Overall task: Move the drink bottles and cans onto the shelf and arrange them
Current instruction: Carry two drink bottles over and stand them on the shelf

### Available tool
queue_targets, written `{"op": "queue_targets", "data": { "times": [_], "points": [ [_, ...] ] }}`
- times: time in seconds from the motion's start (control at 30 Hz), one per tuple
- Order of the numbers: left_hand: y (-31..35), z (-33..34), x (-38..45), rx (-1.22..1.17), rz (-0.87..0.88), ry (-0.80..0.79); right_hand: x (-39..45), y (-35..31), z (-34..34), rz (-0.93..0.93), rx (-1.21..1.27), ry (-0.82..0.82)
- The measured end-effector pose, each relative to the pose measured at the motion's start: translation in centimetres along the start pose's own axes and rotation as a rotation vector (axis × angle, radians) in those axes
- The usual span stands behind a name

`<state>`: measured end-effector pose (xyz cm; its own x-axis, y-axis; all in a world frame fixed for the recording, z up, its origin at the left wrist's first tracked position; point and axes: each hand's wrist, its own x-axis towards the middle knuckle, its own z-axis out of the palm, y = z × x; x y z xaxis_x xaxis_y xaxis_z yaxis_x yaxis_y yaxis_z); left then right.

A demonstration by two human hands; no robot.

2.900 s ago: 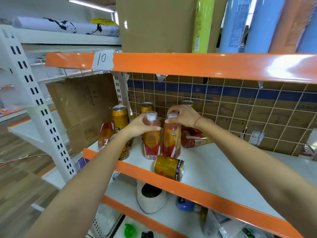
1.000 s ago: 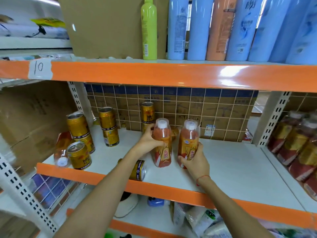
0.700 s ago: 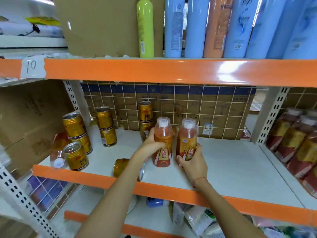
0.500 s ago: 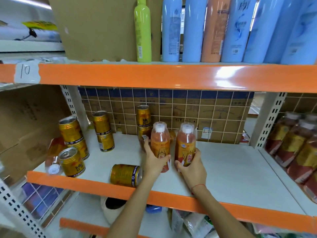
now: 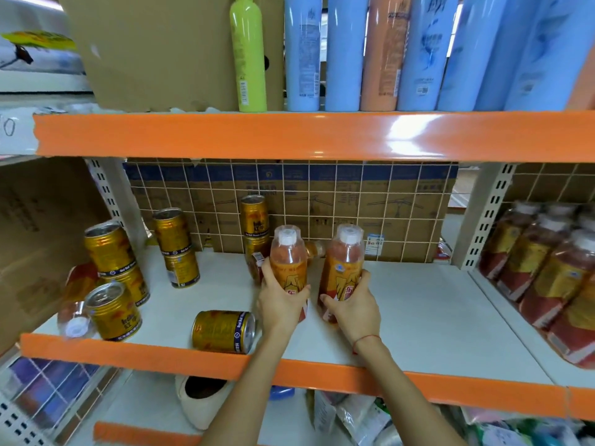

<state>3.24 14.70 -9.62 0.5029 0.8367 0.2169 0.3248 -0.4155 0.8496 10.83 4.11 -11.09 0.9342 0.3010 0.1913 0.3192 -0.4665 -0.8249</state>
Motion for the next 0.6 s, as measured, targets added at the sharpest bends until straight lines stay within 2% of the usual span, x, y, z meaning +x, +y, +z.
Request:
{"op": "queue_targets", "data": {
  "times": [0.2,0.4,0.47,0.53,0.6],
  "points": [
    [1.3,-0.9,-2.0,-0.108,0.023,-0.047,-2.0,-0.6,-5.0,0.006,0.010,0.125],
    [4.4,-1.9,-7.1,-0.187,0.143,-0.154,-6.8,-0.8,-11.2,0.098,-0.023,0.255],
    [5.1,-2.2,-8.9,-0.193,0.162,-0.208,-9.0,0.4,-13.4,0.189,-0.029,0.241],
    [5.6,-2.6,-10.9,-0.220,0.177,-0.249,-11.3,2.6,-15.1,0.328,0.010,0.160],
    [6.0,-3.0,-13.0,-0.235,0.195,-0.283,-13.2,4.7,-16.3,0.351,-0.035,0.135]
  ]
}}
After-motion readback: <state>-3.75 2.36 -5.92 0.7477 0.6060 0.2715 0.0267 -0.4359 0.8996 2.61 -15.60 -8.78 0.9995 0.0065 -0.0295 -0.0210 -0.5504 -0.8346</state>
